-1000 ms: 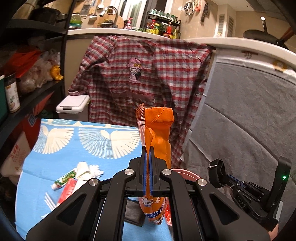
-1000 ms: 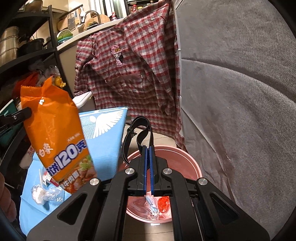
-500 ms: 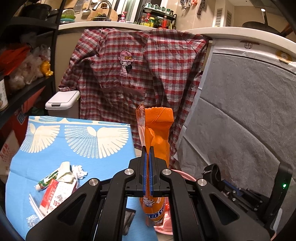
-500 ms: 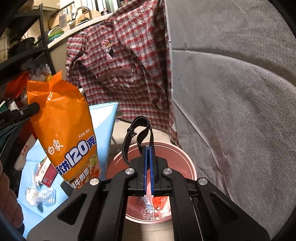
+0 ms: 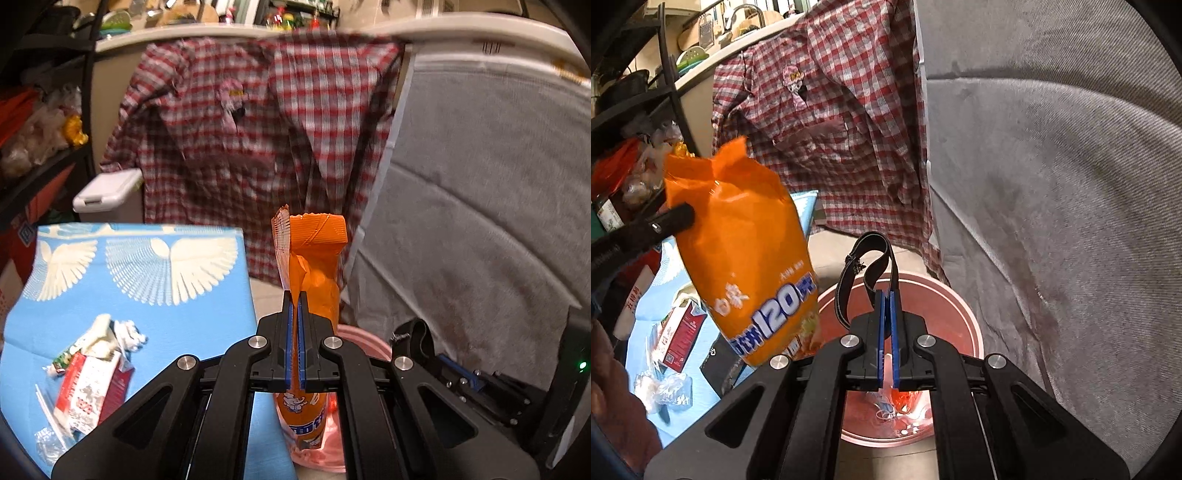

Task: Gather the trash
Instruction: 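Carry the orange bag with the left gripper and drop it into the bucket, then move the right gripper to the black pouch and grasp it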

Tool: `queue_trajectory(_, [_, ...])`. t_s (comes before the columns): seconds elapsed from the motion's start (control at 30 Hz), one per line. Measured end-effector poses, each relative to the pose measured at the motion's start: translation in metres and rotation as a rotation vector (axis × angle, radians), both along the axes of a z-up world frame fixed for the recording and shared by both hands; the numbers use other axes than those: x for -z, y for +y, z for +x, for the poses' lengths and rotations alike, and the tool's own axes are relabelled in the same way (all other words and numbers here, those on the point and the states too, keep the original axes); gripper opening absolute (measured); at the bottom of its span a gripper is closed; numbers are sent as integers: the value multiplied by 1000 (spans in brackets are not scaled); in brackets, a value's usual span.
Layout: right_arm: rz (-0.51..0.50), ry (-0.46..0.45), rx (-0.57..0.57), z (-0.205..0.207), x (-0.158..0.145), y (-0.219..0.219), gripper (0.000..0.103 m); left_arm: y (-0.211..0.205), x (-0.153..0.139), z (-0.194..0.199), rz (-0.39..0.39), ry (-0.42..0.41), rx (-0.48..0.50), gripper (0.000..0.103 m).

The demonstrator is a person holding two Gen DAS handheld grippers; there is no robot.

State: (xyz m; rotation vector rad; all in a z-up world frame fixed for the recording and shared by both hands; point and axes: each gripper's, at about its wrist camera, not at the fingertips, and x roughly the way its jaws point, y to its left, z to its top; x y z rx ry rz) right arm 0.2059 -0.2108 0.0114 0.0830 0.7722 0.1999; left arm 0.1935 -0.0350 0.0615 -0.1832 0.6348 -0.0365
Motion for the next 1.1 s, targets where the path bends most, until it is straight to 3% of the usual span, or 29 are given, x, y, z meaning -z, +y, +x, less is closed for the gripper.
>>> queue_trajectory(0.1, [-4,18,-5,4,4,3,7,-1,10,6,-7,53,14,3])
queue_trajectory(0.17, [-10,28,-12,5,7,4,9,-1,16,9,-16,83,26,13])
queue_trajectory(0.2, [-14,29,-10,5,8,5,12,-1,18,9,-10,91,25,19])
queue_trajectory(0.27, [-17,25,-3,5,8,5,27,0,17,9,-4,96,21,19])
queue_trajectory(0.3, [-15,22,1,5,8,4,27,1,16,8,-13,94,20,19])
queue_trajectory(0.77, [35,-62,-10,-8,-11,7,32,11,-1,-7,2,57,22,20])
queue_trajectory(1.1, [50,-135,-100,-33,-22,34,33,64,-16,-38,11,41,-22,20])
